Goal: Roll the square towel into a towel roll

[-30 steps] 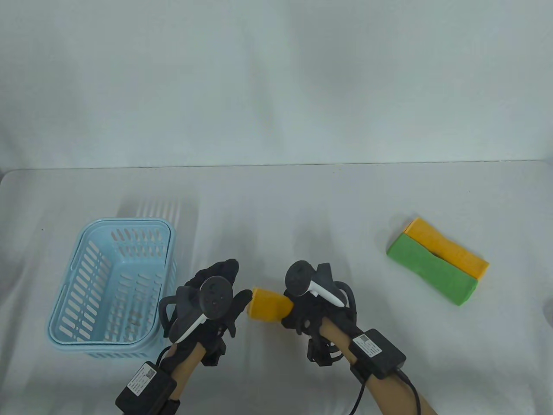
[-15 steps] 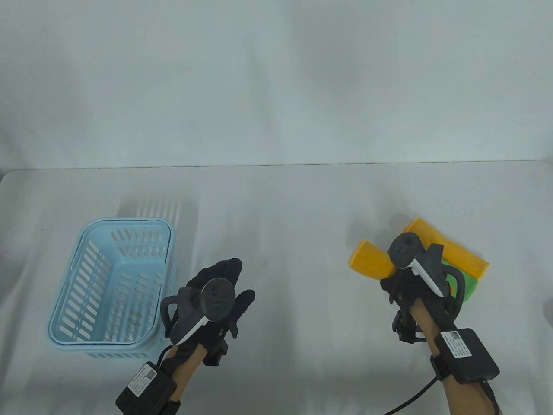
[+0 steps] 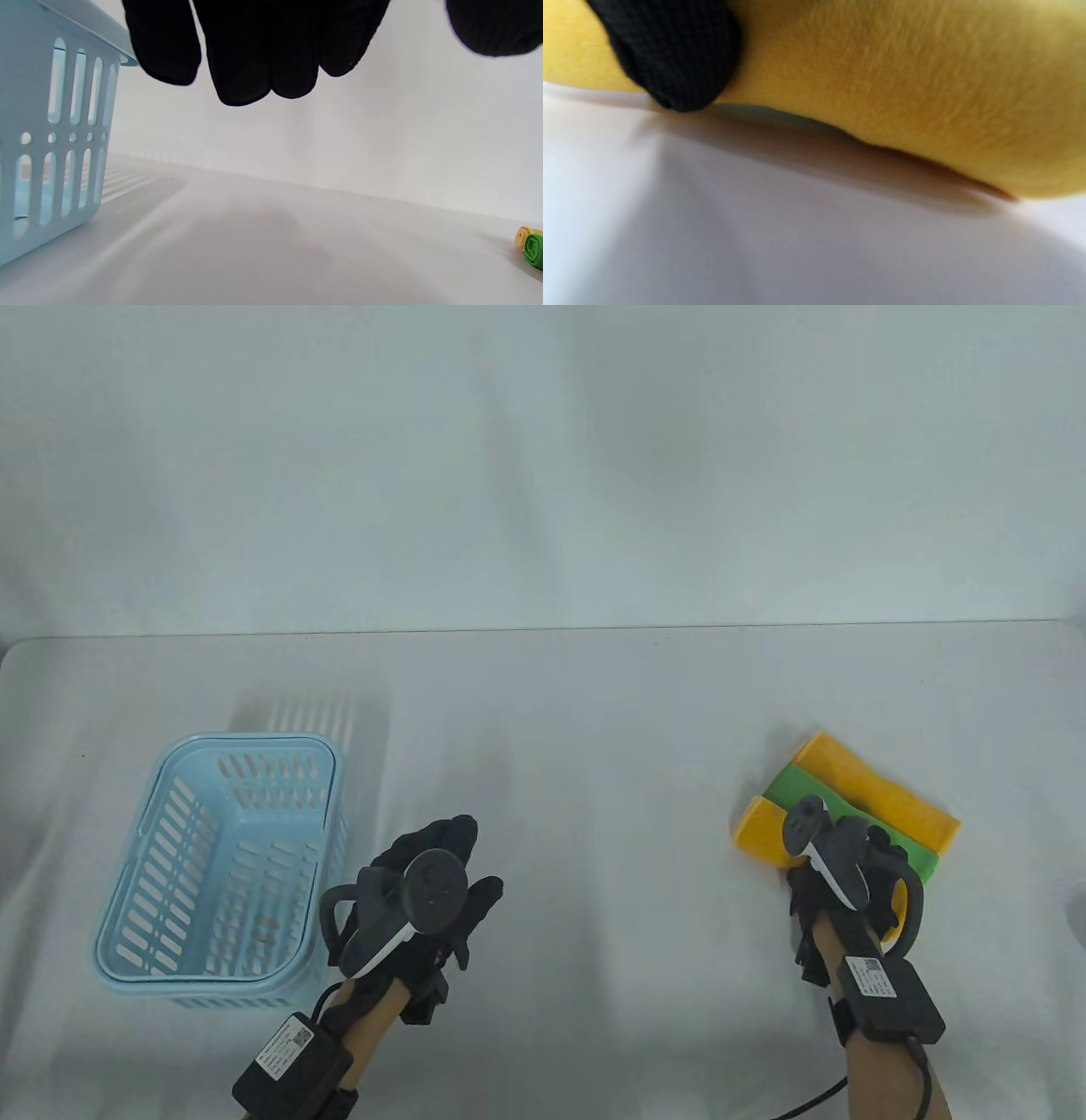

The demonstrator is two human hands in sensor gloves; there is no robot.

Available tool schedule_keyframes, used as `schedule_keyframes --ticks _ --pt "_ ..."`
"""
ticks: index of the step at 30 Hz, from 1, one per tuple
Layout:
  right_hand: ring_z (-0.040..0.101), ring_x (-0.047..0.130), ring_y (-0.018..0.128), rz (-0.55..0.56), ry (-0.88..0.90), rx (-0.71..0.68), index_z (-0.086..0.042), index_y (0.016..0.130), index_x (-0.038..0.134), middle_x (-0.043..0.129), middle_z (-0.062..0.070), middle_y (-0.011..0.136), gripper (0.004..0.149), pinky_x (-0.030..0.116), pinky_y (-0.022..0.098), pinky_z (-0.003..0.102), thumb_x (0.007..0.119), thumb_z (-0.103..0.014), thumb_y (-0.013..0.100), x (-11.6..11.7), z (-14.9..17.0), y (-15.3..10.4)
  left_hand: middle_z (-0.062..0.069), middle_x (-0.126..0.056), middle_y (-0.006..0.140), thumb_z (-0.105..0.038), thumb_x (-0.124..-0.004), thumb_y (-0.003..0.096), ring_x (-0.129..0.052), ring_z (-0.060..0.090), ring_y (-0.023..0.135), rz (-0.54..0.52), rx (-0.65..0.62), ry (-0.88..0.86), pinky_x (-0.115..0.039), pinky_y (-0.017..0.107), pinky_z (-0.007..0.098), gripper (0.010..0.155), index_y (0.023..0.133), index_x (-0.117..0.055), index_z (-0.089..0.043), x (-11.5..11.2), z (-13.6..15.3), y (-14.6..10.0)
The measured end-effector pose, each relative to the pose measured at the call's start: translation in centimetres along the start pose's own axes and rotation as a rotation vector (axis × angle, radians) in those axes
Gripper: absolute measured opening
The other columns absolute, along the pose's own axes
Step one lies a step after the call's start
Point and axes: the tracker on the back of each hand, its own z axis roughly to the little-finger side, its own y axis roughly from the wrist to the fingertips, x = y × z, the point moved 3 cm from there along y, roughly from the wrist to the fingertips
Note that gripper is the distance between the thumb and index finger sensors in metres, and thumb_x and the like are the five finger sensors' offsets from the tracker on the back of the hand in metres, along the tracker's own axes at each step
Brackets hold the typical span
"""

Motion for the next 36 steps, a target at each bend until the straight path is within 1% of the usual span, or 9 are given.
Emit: schedule_keyframes --ticks 5,10,16,20,23,26,30,33,36 --pt "0.026 0.057 0.092 0.010 0.014 -0.022 -0.040 0.090 0.060 0.058 -0.007 0.095 0.070 0.045 0.075 0.057 0.089 -0.050 0.027 0.1 -0.1 0.0 -0.002 -0.070 0.107 -0.064 -0.071 0.0341 -0.081 0.029 0.096 0.006 0.001 -0.005 -0.068 0.071 0.054 0.079 0.105 -0.058 -0.031 -0.1 0.1 0.0" --pt "0.026 0.055 0.092 0.002 -0.007 -0.013 -0.037 0.093 0.054 0.056 -0.007 0.097 0.075 0.044 0.075 0.057 0.086 -0.053 0.027 0.4 -0.2 0.1 -0.002 -0.070 0.107 -0.064 -0.071 0.0339 -0.081 0.030 0.096 0.014 0.008 0.007 -0.068 0.071 0.054 0.080 0.105 -0.058 -0.031 -0.3 0.2 0.0" --pt "0.026 0.052 0.095 -0.018 -0.013 0.003 -0.036 0.095 0.050 0.052 -0.007 0.099 0.076 0.043 0.075 0.058 0.082 -0.055 0.029 0.7 0.0 -0.2 -0.002 -0.070 0.107 -0.064 -0.071 0.0342 -0.080 0.030 0.096 0.021 0.007 0.005 -0.068 0.071 0.054 0.079 0.105 -0.058 -0.031 -0.5 0.1 0.0" --pt "0.027 0.050 0.098 -0.037 -0.034 0.012 -0.035 0.097 0.046 0.048 -0.007 0.102 0.079 0.042 0.075 0.058 0.080 -0.057 0.030 0.5 -0.1 -0.8 -0.001 -0.069 0.108 -0.064 -0.071 0.0342 -0.080 0.030 0.097 0.023 0.009 0.005 -0.068 0.071 0.055 0.080 0.105 -0.058 -0.030 -0.4 0.1 -0.1" --pt "0.028 0.047 0.100 -0.037 -0.015 0.002 -0.036 0.099 0.043 0.044 -0.006 0.105 0.081 0.041 0.075 0.059 0.079 -0.059 0.029 0.1 -0.3 -1.3 -0.001 -0.069 0.108 -0.064 -0.071 0.0342 -0.080 0.030 0.097 0.026 0.001 -0.005 -0.068 0.071 0.055 0.080 0.105 -0.057 -0.031 -0.3 0.0 -0.2" --pt "0.030 0.043 0.103 -0.021 0.031 -0.008 -0.036 0.099 0.041 0.040 -0.006 0.109 0.082 0.040 0.075 0.060 0.076 -0.060 0.029 -0.6 -0.3 -1.7 -0.001 -0.069 0.108 -0.064 -0.071 0.0342 -0.079 0.031 0.097 0.030 -0.001 0.011 -0.067 0.071 0.055 0.080 0.106 -0.057 -0.030 -0.5 -0.1 0.0" --pt "0.033 0.040 0.107 0.030 0.120 -0.047 -0.036 0.100 0.040 0.040 -0.007 0.112 0.080 0.039 0.075 0.061 0.071 -0.061 0.031 -2.1 -0.8 -2.7 0.000 -0.065 0.111 -0.065 -0.071 0.0339 -0.075 0.033 0.101 0.011 -0.003 0.013 -0.065 0.072 0.056 0.082 0.107 -0.055 -0.031 -0.1 -0.2 -0.2" --pt "0.033 0.035 0.109 0.062 0.207 -0.098 -0.037 0.100 0.038 0.038 -0.007 0.113 0.080 0.035 0.075 0.063 0.070 -0.061 0.031 -3.4 -1.5 -3.6 0.001 -0.059 0.115 -0.066 -0.070 0.0337 -0.067 0.036 0.106 0.001 -0.012 0.016 -0.061 0.074 0.058 0.083 0.108 -0.053 -0.032 0.0 -0.4 -0.3" --pt "0.034 0.031 0.110 0.106 0.272 -0.164 -0.039 0.100 0.037 0.035 -0.007 0.114 0.080 0.032 0.075 0.064 0.069 -0.062 0.031 -4.9 -2.6 -4.9 0.002 -0.054 0.117 -0.067 -0.070 0.0331 -0.061 0.038 0.109 -0.018 -0.014 0.060 -0.058 0.075 0.061 0.085 0.109 -0.050 -0.033 0.1 -0.6 -0.4"
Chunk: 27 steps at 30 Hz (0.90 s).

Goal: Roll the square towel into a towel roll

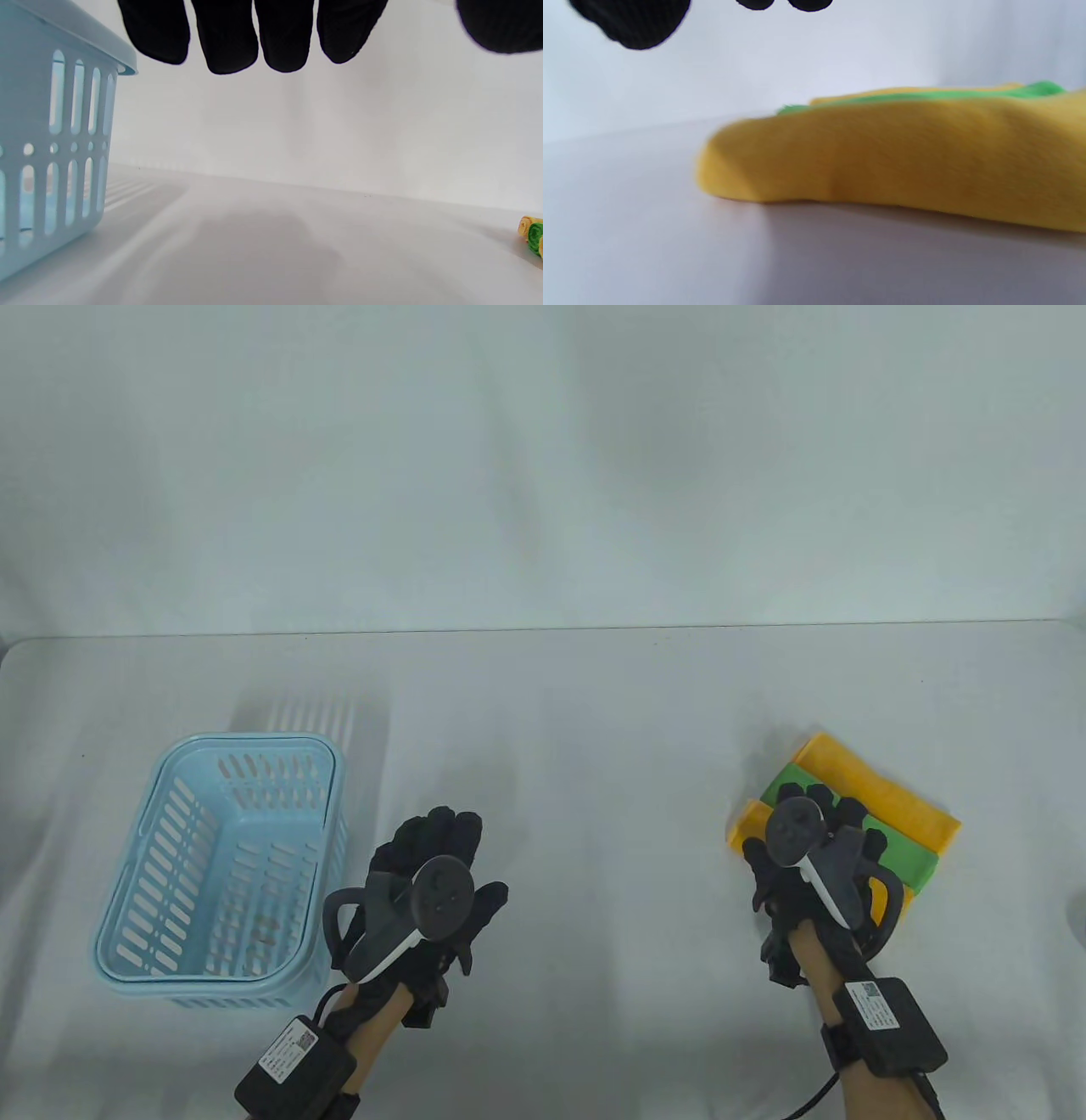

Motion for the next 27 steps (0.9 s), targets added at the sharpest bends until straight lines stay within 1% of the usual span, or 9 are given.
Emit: schedule_keyframes --ticks 4,6,8,11,16,19,21,26,27 --pt "0.034 0.026 0.111 0.014 0.073 -0.101 -0.041 0.100 0.035 0.031 -0.008 0.114 0.080 0.028 0.074 0.065 0.069 -0.062 0.032 -1.2 -2.3 -1.5 0.002 -0.050 0.119 -0.068 -0.069 0.0329 -0.057 0.039 0.110 -0.022 -0.002 0.017 -0.055 0.076 0.062 0.086 0.109 -0.048 -0.034 0.4 -0.2 -0.3" --pt "0.034 0.023 0.111 0.005 0.124 -0.176 -0.041 0.100 0.033 0.028 -0.008 0.114 0.080 0.026 0.074 0.066 0.069 -0.062 0.032 -1.7 -4.0 -2.6 0.002 -0.048 0.119 -0.068 -0.069 0.0327 -0.054 0.040 0.111 -0.033 -0.009 0.026 -0.054 0.077 0.062 0.087 0.109 -0.047 -0.035 0.6 -0.4 -0.4" --pt "0.033 0.018 0.110 -0.012 0.162 -0.241 -0.042 0.100 0.031 0.023 -0.009 0.114 0.080 0.022 0.073 0.066 0.069 -0.062 0.032 -1.9 -5.4 -3.5 0.002 -0.045 0.120 -0.069 -0.069 0.0325 -0.050 0.041 0.112 -0.046 -0.011 0.061 -0.051 0.077 0.063 0.087 0.110 -0.046 -0.036 0.7 -0.6 -0.4" --pt "0.033 0.011 0.110 -0.049 0.184 -0.316 -0.050 0.098 0.029 0.018 -0.013 0.114 0.077 0.018 0.073 0.065 0.068 -0.063 0.033 -1.9 -7.6 -5.0 0.001 -0.041 0.121 -0.069 -0.069 0.0323 -0.045 0.041 0.113 -0.073 -0.021 0.138 -0.048 0.078 0.064 0.087 0.110 -0.045 -0.037 1.0 -1.0 -0.6" --pt "0.033 0.003 0.108 -0.070 0.192 -0.413 -0.051 0.098 0.024 0.011 -0.016 0.114 0.079 0.013 0.072 0.066 0.067 -0.065 0.033 -2.2 -10.9 -7.3 0.001 -0.035 0.122 -0.070 -0.068 0.0322 -0.037 0.042 0.115 -0.060 -0.036 0.139 -0.042 0.078 0.066 0.088 0.110 -0.042 -0.039 0.8 -1.4 -0.6" --pt "0.033 -0.001 0.107 -0.075 0.157 -0.441 -0.051 0.097 0.021 0.009 -0.017 0.113 0.082 0.010 0.071 0.066 0.067 -0.067 0.031 -1.6 -12.6 -8.4 0.002 -0.033 0.123 -0.070 -0.067 0.0320 -0.035 0.042 0.115 -0.031 -0.040 0.153 -0.040 0.078 0.067 0.088 0.111 -0.041 -0.040 0.4 -1.6 -0.6" --pt "0.033 -0.004 0.107 -0.083 0.111 -0.451 -0.051 0.097 0.018 0.007 -0.017 0.113 0.085 0.008 0.070 0.067 0.066 -0.069 0.030 -0.8 -13.4 -8.9 0.002 -0.032 0.123 -0.070 -0.067 0.0319 -0.034 0.043 0.114 -0.027 -0.041 0.155 -0.039 0.078 0.067 0.089 0.111 -0.040 -0.040 0.3 -1.7 -0.6" --pt "0.033 -0.004 0.107 -0.117 0.050 -0.480 -0.051 0.097 0.016 0.006 -0.016 0.113 0.085 0.008 0.071 0.067 0.065 -0.070 0.030 1.7 -13.9 -9.3 0.002 -0.034 0.122 -0.068 -0.069 0.0328 -0.035 0.043 0.114 -0.007 -0.052 0.156 -0.039 0.078 0.067 0.087 0.110 -0.042 -0.039 -0.1 -2.0 -0.5" --pt "0.033 -0.004 0.107 -0.147 0.037 -0.494 -0.051 0.097 0.016 0.005 -0.016 0.113 0.084 0.008 0.071 0.067 0.065 -0.069 0.031 2.5 -13.9 -9.3 0.002 -0.034 0.122 -0.067 -0.069 0.0330 -0.036 0.043 0.114 0.005 -0.057 0.165 -0.039 0.078 0.067 0.086 0.110 -0.042 -0.039 -0.3 -2.1 -0.4"
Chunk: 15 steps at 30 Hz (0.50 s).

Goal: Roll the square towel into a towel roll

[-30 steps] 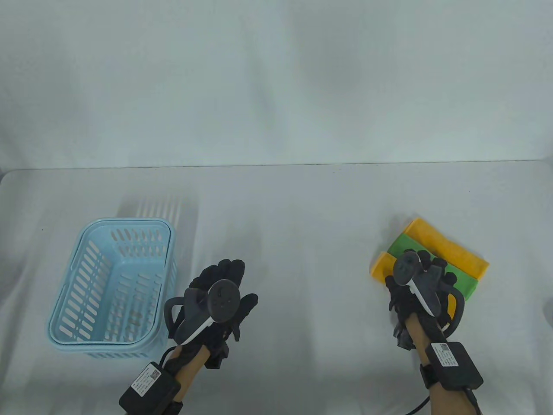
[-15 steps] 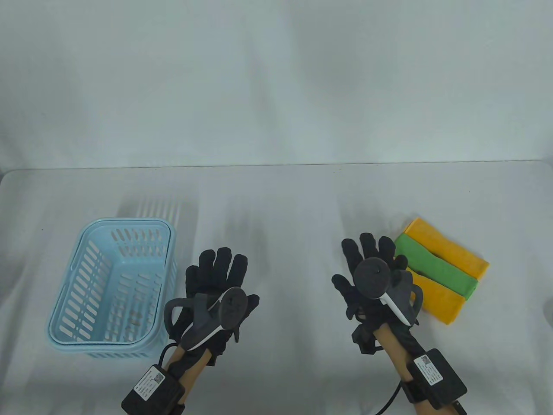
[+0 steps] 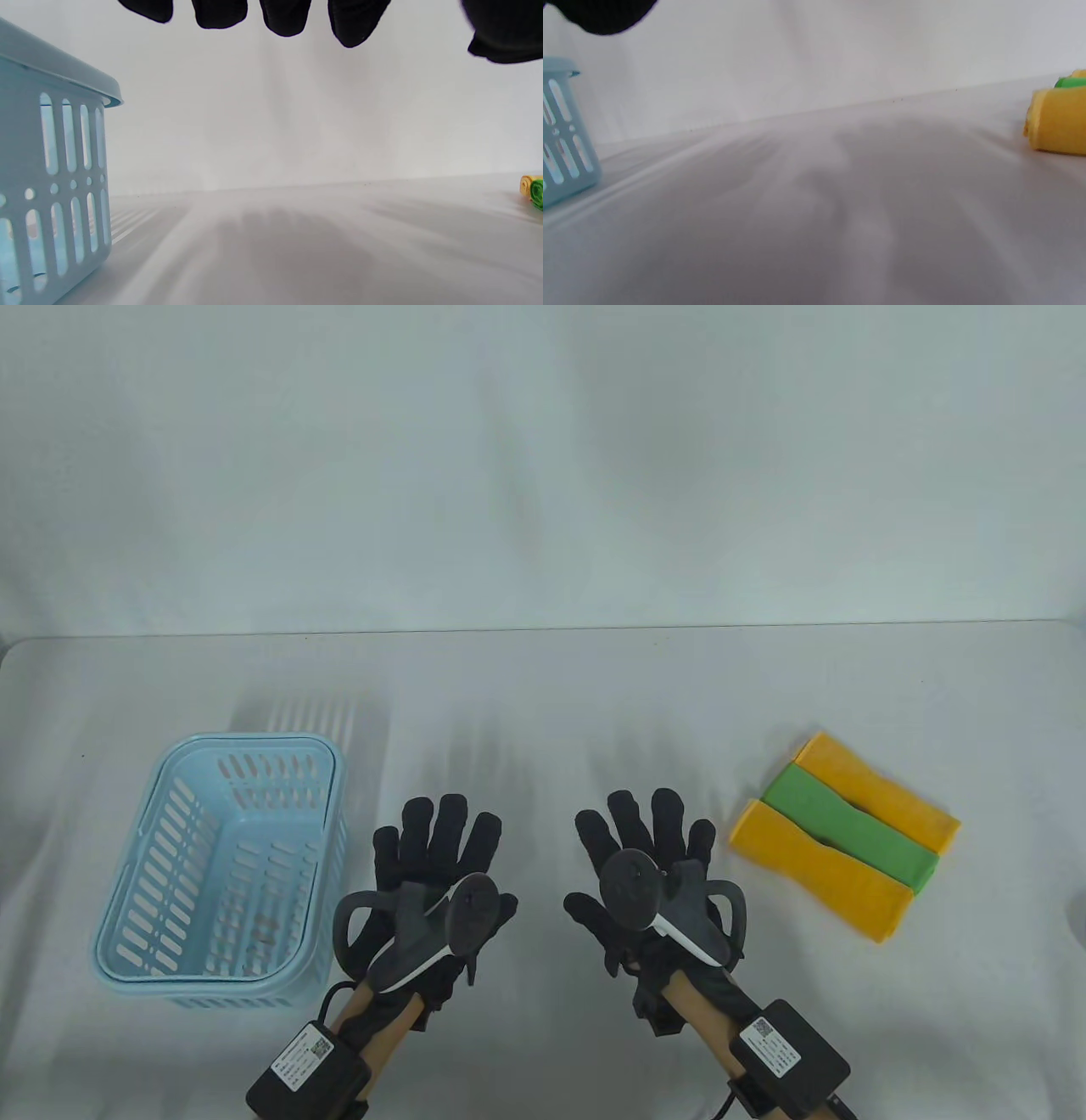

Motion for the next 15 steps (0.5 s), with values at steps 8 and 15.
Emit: schedule_keyframes --ticks 8,15 --pt "0.032 -0.004 0.107 -0.063 -0.071 0.036 -0.051 0.095 0.014 0.005 -0.015 0.112 0.083 0.008 0.072 0.067 0.064 -0.067 0.031 2.3 1.3 0.7 0.002 -0.036 0.122 -0.065 -0.069 0.0335 -0.039 0.043 0.113 0.066 -0.016 0.018 -0.042 0.077 0.066 0.085 0.110 -0.043 -0.038 -0.9 -0.1 0.6" --pt "0.032 -0.004 0.108 -0.071 -0.042 0.052 -0.051 0.096 0.014 0.005 -0.015 0.112 0.084 0.008 0.072 0.067 0.066 -0.067 0.031 1.9 1.4 1.4 0.003 -0.036 0.122 -0.065 -0.069 0.0337 -0.041 0.043 0.113 0.039 -0.043 -0.006 -0.043 0.077 0.066 0.085 0.110 -0.044 -0.038 0.3 -1.3 0.7"
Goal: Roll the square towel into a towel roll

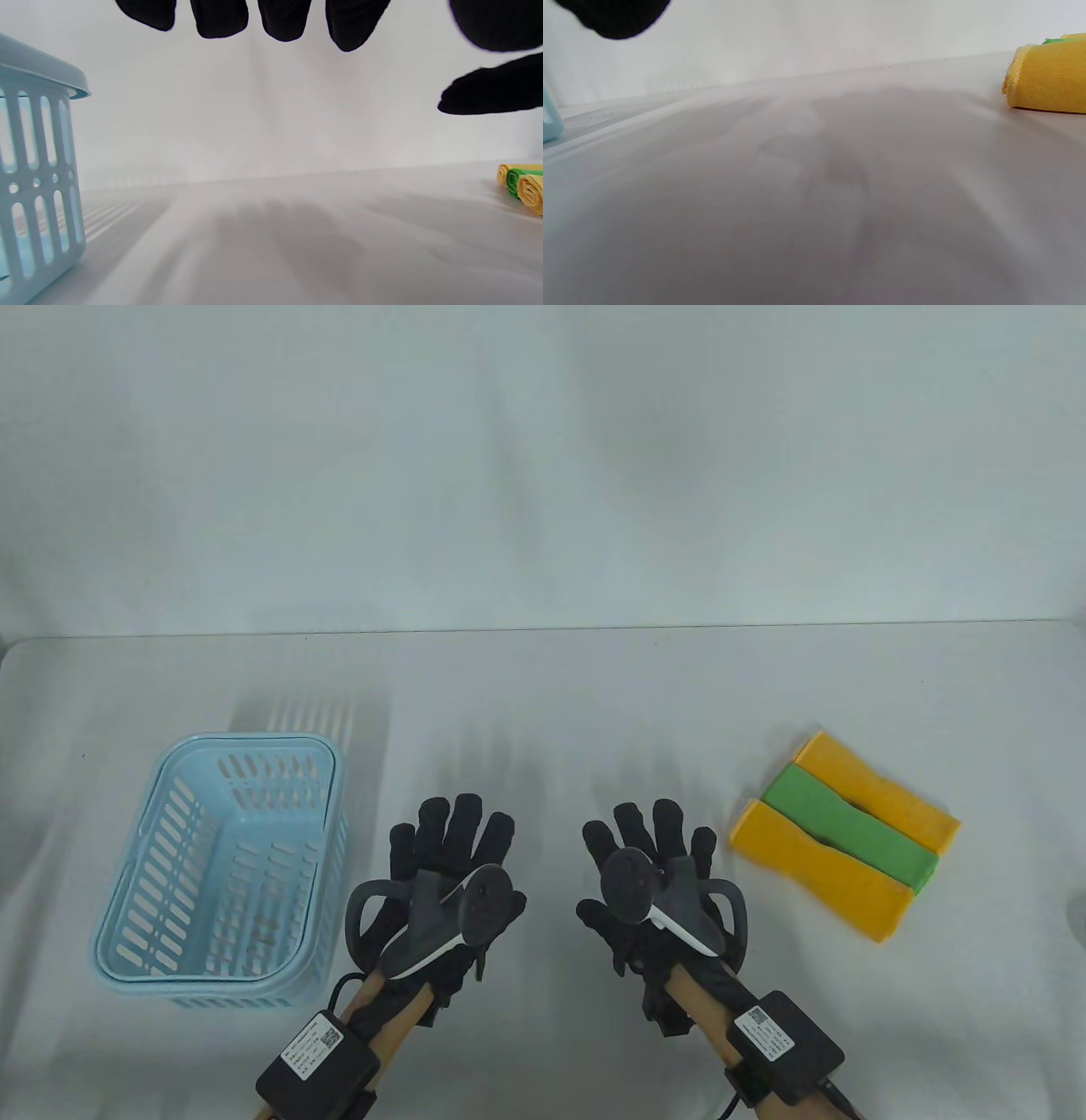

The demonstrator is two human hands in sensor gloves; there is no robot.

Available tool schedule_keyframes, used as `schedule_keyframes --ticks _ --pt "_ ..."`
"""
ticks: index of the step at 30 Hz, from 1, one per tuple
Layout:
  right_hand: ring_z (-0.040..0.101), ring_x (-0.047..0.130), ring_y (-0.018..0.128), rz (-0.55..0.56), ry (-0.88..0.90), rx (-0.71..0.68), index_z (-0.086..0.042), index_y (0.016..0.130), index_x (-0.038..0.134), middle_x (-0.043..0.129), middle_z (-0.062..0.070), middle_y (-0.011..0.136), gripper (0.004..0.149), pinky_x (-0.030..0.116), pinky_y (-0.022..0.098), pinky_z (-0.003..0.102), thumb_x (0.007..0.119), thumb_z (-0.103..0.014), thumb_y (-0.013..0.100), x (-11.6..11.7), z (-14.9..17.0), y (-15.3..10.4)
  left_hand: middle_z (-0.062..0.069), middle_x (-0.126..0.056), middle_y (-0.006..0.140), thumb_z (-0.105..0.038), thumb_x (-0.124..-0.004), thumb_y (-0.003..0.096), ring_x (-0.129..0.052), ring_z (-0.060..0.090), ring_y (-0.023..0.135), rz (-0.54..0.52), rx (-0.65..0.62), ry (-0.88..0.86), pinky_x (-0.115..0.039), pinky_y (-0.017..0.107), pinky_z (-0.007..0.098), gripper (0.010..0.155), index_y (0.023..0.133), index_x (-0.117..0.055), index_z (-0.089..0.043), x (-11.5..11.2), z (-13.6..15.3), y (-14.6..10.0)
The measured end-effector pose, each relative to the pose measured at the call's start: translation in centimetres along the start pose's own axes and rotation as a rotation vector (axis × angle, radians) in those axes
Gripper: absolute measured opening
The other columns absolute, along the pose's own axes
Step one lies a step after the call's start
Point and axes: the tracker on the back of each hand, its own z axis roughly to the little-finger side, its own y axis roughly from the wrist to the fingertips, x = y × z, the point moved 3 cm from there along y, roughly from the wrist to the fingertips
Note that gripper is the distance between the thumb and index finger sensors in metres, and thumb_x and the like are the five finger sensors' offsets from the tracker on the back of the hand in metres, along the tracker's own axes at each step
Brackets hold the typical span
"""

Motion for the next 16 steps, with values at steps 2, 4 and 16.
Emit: schedule_keyframes --ticks 2,4,16 --pt "0.032 -0.004 0.108 0.002 0.009 -0.001 -0.051 0.096 0.015 0.005 -0.015 0.112 0.084 0.008 0.072 0.067 0.066 -0.067 0.031 0.0 0.0 0.1 0.003 -0.036 0.122 -0.065 -0.070 0.0336 -0.041 0.043 0.113 0.021 -0.009 0.013 -0.043 0.077 0.066 0.085 0.110 -0.044 -0.038 -0.3 -0.2 0.1" --pt "0.032 -0.004 0.108 -0.005 0.009 0.006 -0.051 0.096 0.015 0.005 -0.015 0.112 0.084 0.008 0.072 0.067 0.066 -0.067 0.031 -0.1 0.1 0.2 0.003 -0.036 0.122 -0.065 -0.070 0.0336 -0.041 0.043 0.113 0.025 -0.010 0.013 -0.043 0.077 0.066 0.085 0.110 -0.044 -0.038 -0.4 -0.3 0.1" --pt "0.032 -0.002 0.108 0.005 0.058 0.043 -0.051 0.096 0.016 0.005 -0.015 0.112 0.084 0.009 0.072 0.067 0.066 -0.067 0.031 -0.7 1.4 0.1 0.003 -0.038 0.121 -0.065 -0.070 0.0338 -0.043 0.043 0.113 0.037 -0.022 -0.004 -0.044 0.077 0.066 0.085 0.110 -0.045 -0.037 -0.3 -0.2 0.1"
